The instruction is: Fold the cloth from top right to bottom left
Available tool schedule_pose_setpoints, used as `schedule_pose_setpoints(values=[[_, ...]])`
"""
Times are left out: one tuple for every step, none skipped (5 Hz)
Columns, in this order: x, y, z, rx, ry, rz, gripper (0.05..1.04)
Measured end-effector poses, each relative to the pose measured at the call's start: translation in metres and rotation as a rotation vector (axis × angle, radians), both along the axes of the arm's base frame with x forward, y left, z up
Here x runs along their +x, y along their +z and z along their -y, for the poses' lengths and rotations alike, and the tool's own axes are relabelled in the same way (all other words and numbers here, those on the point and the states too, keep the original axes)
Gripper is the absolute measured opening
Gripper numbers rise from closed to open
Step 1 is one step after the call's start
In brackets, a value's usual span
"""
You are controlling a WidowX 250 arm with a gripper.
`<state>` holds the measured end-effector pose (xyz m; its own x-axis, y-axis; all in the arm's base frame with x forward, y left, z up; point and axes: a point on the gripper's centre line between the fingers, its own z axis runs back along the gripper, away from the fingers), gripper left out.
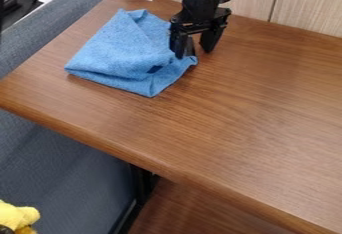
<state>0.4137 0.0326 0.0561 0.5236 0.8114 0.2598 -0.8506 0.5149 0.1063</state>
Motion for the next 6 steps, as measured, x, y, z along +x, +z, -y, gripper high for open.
schedule_pose_setpoints(values=[[0.0023, -0.0023, 0.0009, -0.004, -0.019, -0.008, 0.964], [0.0043, -0.0047, -0.0005, 0.017, -0.027, 0.009, 0.688], [0.0041, -0.0072, 0.0039, 0.018, -0.042, 0.014, 0.387], [0.0031, -0.0072, 0.0042, 0.016, -0.052, 0.012, 0.190], [0.0041, -0.0062, 0.0059, 0.002, -0.063, 0.019, 0.088], [0.0045, -0.0029, 0.0071, -0.026, -0.068, 0.024, 0.067]])
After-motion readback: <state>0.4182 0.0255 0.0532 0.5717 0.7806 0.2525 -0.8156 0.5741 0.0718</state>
